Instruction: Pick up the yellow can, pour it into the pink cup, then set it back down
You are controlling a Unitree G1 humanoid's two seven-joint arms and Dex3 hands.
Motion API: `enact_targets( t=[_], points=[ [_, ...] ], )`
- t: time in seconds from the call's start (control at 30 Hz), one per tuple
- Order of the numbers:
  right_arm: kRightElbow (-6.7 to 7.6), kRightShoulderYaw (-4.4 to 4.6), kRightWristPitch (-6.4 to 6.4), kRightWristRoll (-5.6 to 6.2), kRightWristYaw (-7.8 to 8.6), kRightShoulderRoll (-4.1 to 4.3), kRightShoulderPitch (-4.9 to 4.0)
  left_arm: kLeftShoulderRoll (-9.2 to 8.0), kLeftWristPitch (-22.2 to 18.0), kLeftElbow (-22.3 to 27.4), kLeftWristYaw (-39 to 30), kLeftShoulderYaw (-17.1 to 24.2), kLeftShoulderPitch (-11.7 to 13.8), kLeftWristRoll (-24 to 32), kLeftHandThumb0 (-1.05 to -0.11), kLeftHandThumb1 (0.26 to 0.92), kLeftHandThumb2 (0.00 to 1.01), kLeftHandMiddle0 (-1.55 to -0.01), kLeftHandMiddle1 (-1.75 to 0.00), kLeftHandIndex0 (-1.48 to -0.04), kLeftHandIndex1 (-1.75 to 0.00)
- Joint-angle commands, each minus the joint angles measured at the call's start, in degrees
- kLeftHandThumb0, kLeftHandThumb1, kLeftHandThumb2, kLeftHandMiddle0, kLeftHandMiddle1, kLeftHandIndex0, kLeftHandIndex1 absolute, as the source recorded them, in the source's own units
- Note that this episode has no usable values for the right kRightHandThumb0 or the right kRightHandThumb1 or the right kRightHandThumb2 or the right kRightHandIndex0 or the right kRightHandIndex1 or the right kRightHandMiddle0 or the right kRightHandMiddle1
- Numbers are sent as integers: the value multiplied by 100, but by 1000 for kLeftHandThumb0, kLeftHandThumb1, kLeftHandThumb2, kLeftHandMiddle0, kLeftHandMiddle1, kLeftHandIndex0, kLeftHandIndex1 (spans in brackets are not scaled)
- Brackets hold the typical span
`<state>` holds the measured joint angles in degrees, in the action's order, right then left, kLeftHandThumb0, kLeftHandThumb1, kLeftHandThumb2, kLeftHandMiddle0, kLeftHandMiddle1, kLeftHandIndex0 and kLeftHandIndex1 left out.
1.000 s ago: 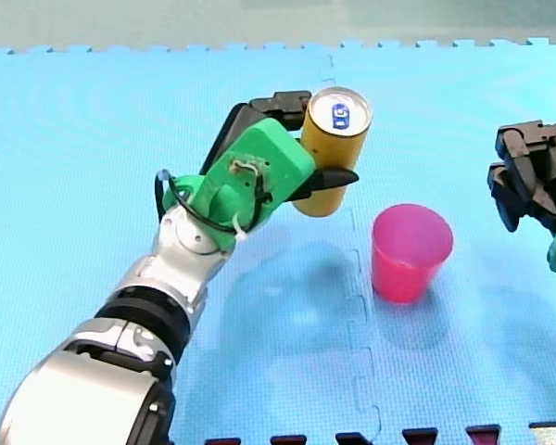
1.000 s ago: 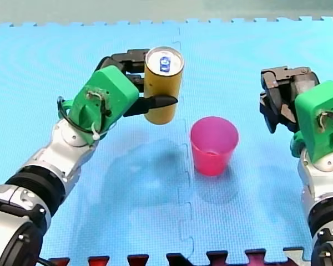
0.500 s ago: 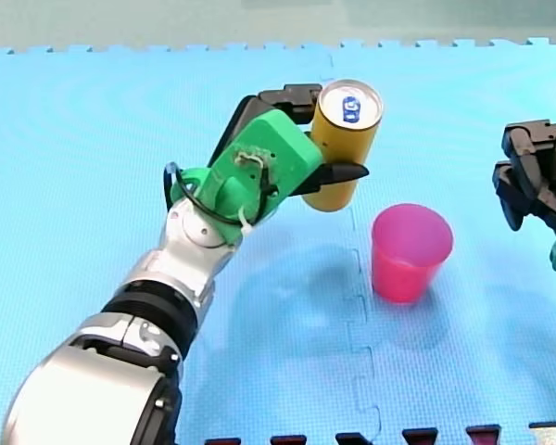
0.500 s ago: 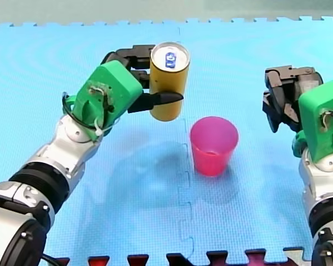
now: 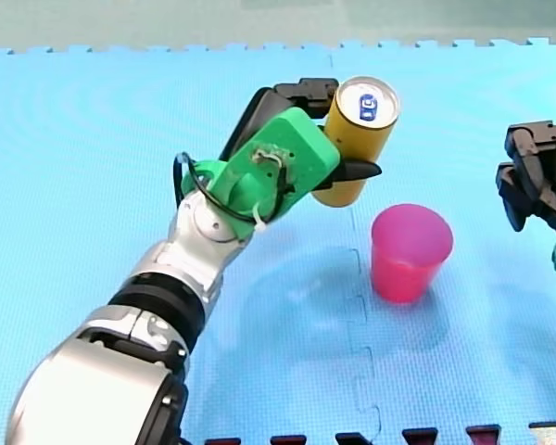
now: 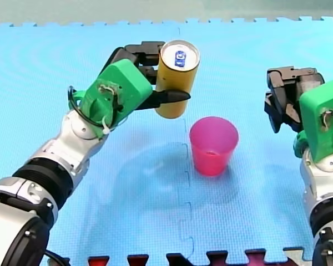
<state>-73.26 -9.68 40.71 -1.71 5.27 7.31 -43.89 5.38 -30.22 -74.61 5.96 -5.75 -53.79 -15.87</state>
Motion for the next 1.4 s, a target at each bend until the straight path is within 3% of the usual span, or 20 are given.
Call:
enact_targets(
  t=[0.0, 0.57, 0.8, 1.37],
  points=[
    [17, 19, -12, -18, -47, 31, -26, 8, 18, 25, -18, 1, -77, 20, -375, 778, 1, -1358, 0, -1251, 0],
    [20, 1, -22, 15, -34, 31, -18, -37, 145, 42, 177, -239, -126, -233, -414, 786, 2, -1356, -3, -1242, 0],
    [2, -88, -60, 132, 121, 11, -40, -60, 282, 29, 396, -337, -165, -356, -436, 786, 1, -1359, -3, -1228, 0],
    [31, -164, 65, 214, 262, -28, -1, -87, 582, 20, 1134, -665, -163, -757, -499, 793, 1, -1365, -3, -1171, 0]
  ],
)
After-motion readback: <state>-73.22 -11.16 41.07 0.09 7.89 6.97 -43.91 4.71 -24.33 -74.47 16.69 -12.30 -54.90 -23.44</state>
